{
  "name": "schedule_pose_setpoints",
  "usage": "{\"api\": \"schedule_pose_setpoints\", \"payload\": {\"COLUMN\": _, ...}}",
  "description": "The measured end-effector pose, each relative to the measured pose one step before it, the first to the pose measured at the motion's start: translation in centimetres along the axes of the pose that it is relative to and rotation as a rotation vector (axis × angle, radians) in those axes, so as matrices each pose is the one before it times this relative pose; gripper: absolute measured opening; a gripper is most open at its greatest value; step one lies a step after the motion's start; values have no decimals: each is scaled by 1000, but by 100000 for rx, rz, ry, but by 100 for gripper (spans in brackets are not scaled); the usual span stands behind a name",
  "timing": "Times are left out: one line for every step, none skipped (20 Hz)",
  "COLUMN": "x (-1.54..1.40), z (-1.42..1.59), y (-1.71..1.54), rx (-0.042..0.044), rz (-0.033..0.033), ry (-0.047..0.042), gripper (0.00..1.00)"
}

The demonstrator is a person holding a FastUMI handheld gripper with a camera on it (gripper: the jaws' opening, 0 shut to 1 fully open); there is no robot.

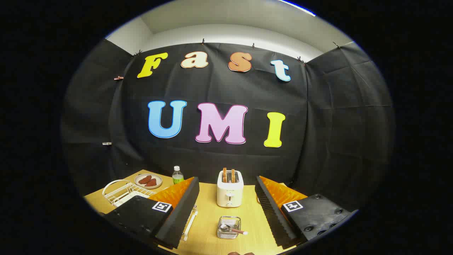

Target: Take the plate from the dish rack, then take the spoon from the basket and place it into the plate.

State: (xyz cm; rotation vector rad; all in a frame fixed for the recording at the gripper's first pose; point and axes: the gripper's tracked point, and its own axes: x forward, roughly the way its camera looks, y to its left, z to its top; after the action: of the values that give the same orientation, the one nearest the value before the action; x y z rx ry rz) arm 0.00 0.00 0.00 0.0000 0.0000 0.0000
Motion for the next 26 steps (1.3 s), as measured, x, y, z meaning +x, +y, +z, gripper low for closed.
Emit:
{"api": "schedule_pose_setpoints", "payload": {"x": -15, "z": -115, "y": -50, "rx": 238, "rz": 117, "ry": 516, "gripper": 98}}
{"api": "schedule_pose_setpoints", "payload": {"x": -44, "z": -103, "y": -89, "rx": 163, "rz": 44, "ry": 268, "gripper": 98}}
{"api": "schedule_pose_setpoints", "payload": {"x": 31, "z": -18, "y": -198, "rx": 184, "rz": -212, "ry": 64, "gripper": 98}}
{"api": "schedule_pose_setpoints", "payload": {"x": -57, "z": 10, "y": -112, "rx": 183, "rz": -189, "ry": 19, "gripper": 98}}
{"api": "schedule_pose_setpoints", "payload": {"x": -64, "z": -59, "y": -104, "rx": 158, "rz": -144, "ry": 45, "gripper": 98}}
{"api": "schedule_pose_setpoints", "payload": {"x": 10, "z": -26, "y": -174, "rx": 66, "rz": -120, "ry": 41, "gripper": 98}}
{"api": "schedule_pose_setpoints", "payload": {"x": -18, "z": 47, "y": -6, "rx": -4, "rz": 86, "ry": 20, "gripper": 98}}
{"api": "schedule_pose_setpoints", "payload": {"x": -25, "z": 19, "y": -26, "rx": -45, "rz": 93, "ry": 71, "gripper": 98}}
{"api": "schedule_pose_setpoints", "payload": {"x": -45, "z": -21, "y": -20, "rx": 11, "rz": 199, "ry": 31, "gripper": 98}}
{"api": "schedule_pose_setpoints", "payload": {"x": -22, "z": -66, "y": 12, "rx": 69, "rz": 195, "ry": 126, "gripper": 98}}
{"api": "schedule_pose_setpoints", "payload": {"x": -37, "z": 69, "y": 17, "rx": 7, "rz": 207, "ry": -19, "gripper": 98}}
{"api": "schedule_pose_setpoints", "payload": {"x": -32, "z": -62, "y": 14, "rx": -66, "rz": 185, "ry": 43, "gripper": 98}}
{"api": "schedule_pose_setpoints", "payload": {"x": -19, "z": -59, "y": 17, "rx": 15, "rz": 246, "ry": 216, "gripper": 98}}
{"api": "schedule_pose_setpoints", "payload": {"x": -12, "z": -8, "y": 19, "rx": 132, "rz": 248, "ry": 66, "gripper": 98}}
{"api": "schedule_pose_setpoints", "payload": {"x": -11, "z": 17, "y": 35, "rx": 184, "rz": 195, "ry": 52, "gripper": 98}}
{"api": "schedule_pose_setpoints", "payload": {"x": 27, "z": -87, "y": 42, "rx": 124, "rz": 215, "ry": 103, "gripper": 98}}
{"api": "schedule_pose_setpoints", "payload": {"x": 32, "z": -14, "y": 47, "rx": 66, "rz": 266, "ry": 226, "gripper": 98}}
{"api": "schedule_pose_setpoints", "payload": {"x": -52, "z": -95, "y": 102, "rx": 75, "rz": 259, "ry": 249, "gripper": 98}}
{"api": "schedule_pose_setpoints", "payload": {"x": 36, "z": 55, "y": 85, "rx": 168, "rz": 263, "ry": 143, "gripper": 98}}
{"api": "schedule_pose_setpoints", "payload": {"x": 21, "z": -56, "y": 77, "rx": 101, "rz": 188, "ry": 51, "gripper": 98}}
{"api": "schedule_pose_setpoints", "payload": {"x": -37, "z": -97, "y": 96, "rx": 20, "rz": 208, "ry": 168, "gripper": 98}}
{"api": "schedule_pose_setpoints", "payload": {"x": 41, "z": -59, "y": 124, "rx": 71, "rz": 246, "ry": 371, "gripper": 98}}
{"api": "schedule_pose_setpoints", "payload": {"x": 36, "z": -103, "y": 152, "rx": 211, "rz": 314, "ry": 454, "gripper": 98}}
{"api": "schedule_pose_setpoints", "payload": {"x": 64, "z": -73, "y": 185, "rx": 296, "rz": 434, "ry": 300, "gripper": 98}}
{"api": "schedule_pose_setpoints", "payload": {"x": 20, "z": -25, "y": 179, "rx": 129, "rz": 496, "ry": 156, "gripper": 98}}
{"api": "schedule_pose_setpoints", "payload": {"x": 95, "z": -157, "y": 212, "rx": -194, "rz": 568, "ry": 324, "gripper": 98}}
